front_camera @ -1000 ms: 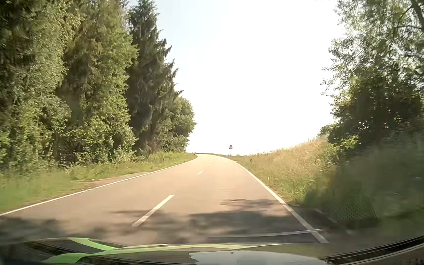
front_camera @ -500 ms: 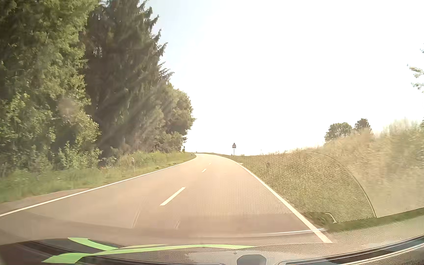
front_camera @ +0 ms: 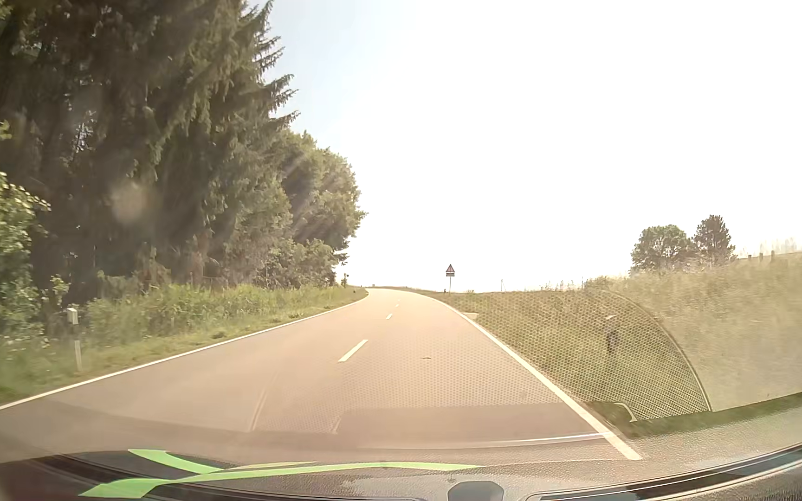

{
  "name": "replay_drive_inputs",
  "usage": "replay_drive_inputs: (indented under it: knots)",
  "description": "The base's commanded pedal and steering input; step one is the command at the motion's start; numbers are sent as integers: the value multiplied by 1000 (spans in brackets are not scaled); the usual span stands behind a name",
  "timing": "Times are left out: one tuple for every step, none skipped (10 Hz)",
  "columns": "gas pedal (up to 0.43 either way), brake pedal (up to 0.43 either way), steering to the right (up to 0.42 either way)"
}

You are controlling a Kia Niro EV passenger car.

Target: Follow the waypoints while adhering to traffic rules and regulations

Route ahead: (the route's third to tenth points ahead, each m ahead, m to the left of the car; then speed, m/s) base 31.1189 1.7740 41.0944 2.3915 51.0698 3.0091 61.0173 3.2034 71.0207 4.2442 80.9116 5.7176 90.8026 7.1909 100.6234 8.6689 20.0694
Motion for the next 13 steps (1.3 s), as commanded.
replay_drive_inputs:
  knots:
    - [390,0,-6]
    - [390,0,-7]
    - [390,0,-7]
    - [398,0,-6]
    - [409,0,-7]
    - [409,0,-7]
    - [409,0,-6]
    - [409,0,-7]
    - [409,0,-6]
    - [398,0,-7]
    - [378,0,-6]
    - [378,0,-7]
    - [378,0,-7]
